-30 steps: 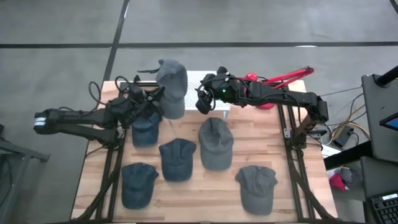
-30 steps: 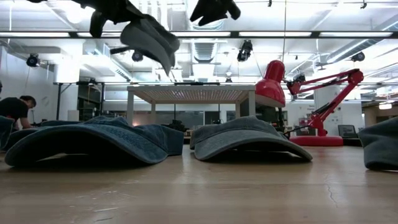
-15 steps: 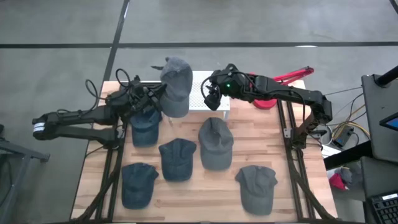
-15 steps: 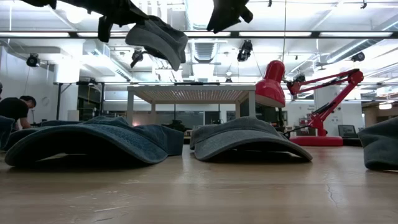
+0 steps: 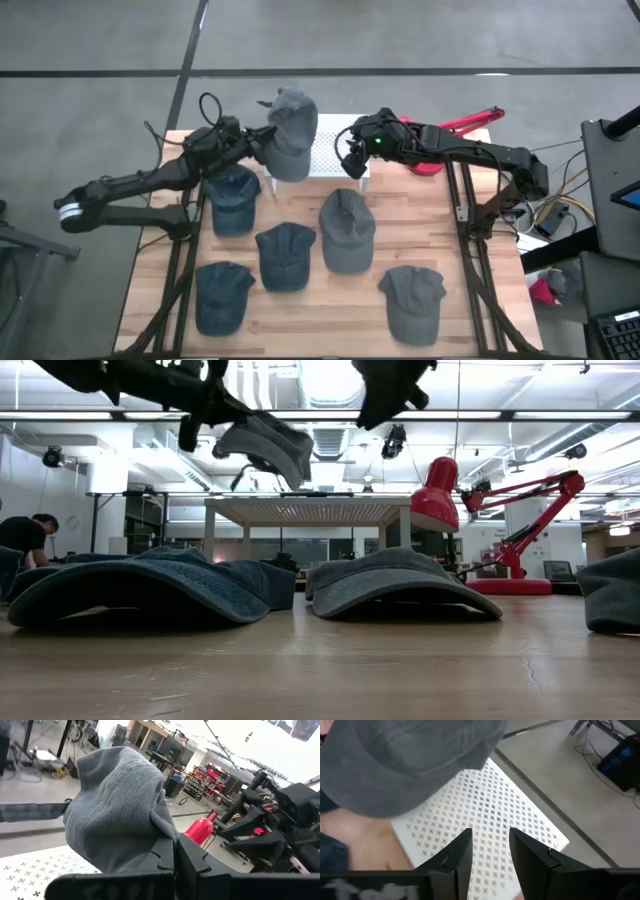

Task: Pick & Place hat
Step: Put the top gray cap on the shelf

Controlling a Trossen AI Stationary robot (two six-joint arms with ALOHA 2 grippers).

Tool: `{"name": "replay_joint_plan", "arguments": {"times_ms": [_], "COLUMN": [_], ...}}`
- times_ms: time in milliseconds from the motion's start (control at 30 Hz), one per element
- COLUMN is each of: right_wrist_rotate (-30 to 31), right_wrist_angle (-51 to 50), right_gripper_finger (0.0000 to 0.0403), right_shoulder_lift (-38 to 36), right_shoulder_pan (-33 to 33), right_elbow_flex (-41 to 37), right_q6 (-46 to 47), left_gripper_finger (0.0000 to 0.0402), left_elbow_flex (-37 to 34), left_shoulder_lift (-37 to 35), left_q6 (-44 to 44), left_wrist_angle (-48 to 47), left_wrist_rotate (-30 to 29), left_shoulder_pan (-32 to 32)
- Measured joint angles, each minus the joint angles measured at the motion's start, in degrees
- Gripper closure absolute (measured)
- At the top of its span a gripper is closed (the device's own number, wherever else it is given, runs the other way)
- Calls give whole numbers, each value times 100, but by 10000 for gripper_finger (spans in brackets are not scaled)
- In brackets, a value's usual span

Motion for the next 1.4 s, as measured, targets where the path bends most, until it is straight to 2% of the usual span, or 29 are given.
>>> {"name": "replay_joint_plan", "arguments": {"times_ms": [133,400,667,933,1400], "right_wrist_rotate": [-111,-1132,-1375,-1502,-1502], "right_wrist_angle": [307,1642,2379,2619,2614], "right_gripper_finger": [285,294,305,316,335], "right_shoulder_lift": [-519,-1804,-2714,-3071,-3021], "right_shoulder_pan": [7,10,11,13,22], "right_elbow_flex": [-581,-2009,-3047,-3380,-3338], "right_q6": [-11,-40,185,288,280], "left_gripper_finger": [401,402,401,401,401], "left_elbow_flex": [0,0,-183,-278,-278], "left_shoulder_lift": [105,241,280,313,661], "left_q6": [-256,-542,-789,-719,-543], "left_wrist_angle": [1,-9,-97,-104,-435], "left_wrist_rotate": [266,548,661,876,1050], "left_shoulder_pan": [209,451,532,814,928]}}
